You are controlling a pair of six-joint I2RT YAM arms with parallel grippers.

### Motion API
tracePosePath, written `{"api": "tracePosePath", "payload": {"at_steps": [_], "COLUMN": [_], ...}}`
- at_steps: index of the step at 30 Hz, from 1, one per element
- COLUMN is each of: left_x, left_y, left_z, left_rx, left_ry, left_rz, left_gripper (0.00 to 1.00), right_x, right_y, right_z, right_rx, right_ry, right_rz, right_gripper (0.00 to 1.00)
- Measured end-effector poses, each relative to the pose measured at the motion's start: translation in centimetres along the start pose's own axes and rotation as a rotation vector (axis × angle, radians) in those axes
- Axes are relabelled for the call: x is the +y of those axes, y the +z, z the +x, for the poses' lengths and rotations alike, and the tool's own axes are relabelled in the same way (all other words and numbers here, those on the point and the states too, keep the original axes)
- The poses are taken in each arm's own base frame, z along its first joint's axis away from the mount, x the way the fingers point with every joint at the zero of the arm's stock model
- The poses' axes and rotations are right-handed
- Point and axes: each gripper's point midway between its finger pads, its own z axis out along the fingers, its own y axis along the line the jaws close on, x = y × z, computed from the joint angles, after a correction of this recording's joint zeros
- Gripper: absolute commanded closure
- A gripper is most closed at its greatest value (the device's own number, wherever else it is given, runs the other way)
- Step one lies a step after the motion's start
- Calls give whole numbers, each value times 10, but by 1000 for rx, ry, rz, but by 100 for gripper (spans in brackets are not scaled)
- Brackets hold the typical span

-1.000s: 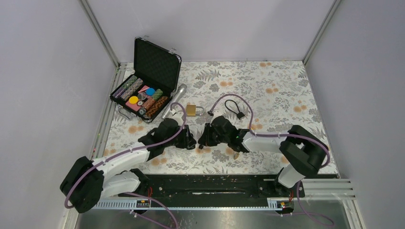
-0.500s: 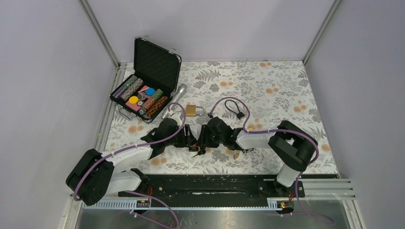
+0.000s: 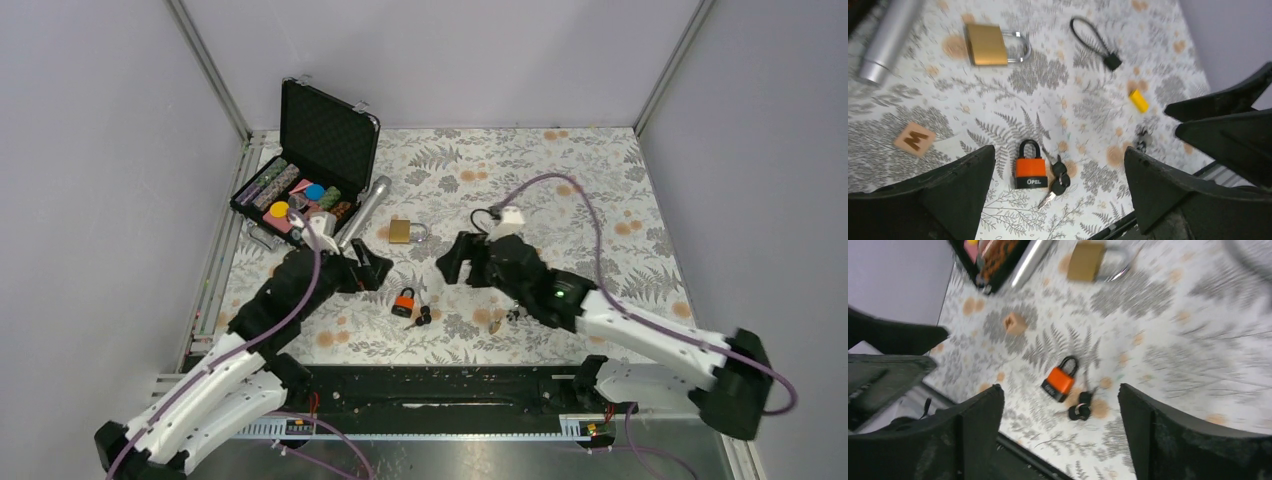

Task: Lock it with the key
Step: Reset both arms

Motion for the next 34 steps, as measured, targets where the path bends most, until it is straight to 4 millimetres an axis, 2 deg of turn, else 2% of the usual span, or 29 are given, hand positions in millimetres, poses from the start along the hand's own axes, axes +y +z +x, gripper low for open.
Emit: {"api": "tracePosePath", "payload": {"at_steps": [3, 7, 14, 17, 21, 26, 34], "left_x": [-3, 0, 10, 17, 22, 26, 27], "left_y": [-26, -60, -103, -110, -113, -114, -115], "left_z": [-27, -51, -74, -74, -73, -73, -75], "left_rx": [-87, -161, -257, -271, -272, -272, -278], "left_ry": [-1, -1, 17, 34, 45, 54, 57], "left_rz": [-13, -62, -119, -139, -163, -182, -188], "left_gripper": [1, 1, 1, 1, 1, 1, 1], "right_x": [-12, -47, -118, -141, -165, -184, -193], "right_y": [-39, -99, -206, -248, -287, -311, -315], "right_z": [-34, -67, -96, -104, -108, -107, -103], "right_rx": [-136, -302, -571, -669, -749, -807, -807], "right_ry": [-25, -35, 43, 89, 131, 161, 146], "right_rz": [42, 155, 304, 343, 384, 413, 452], "right_gripper": [0, 0, 1, 1, 1, 0, 1]}}
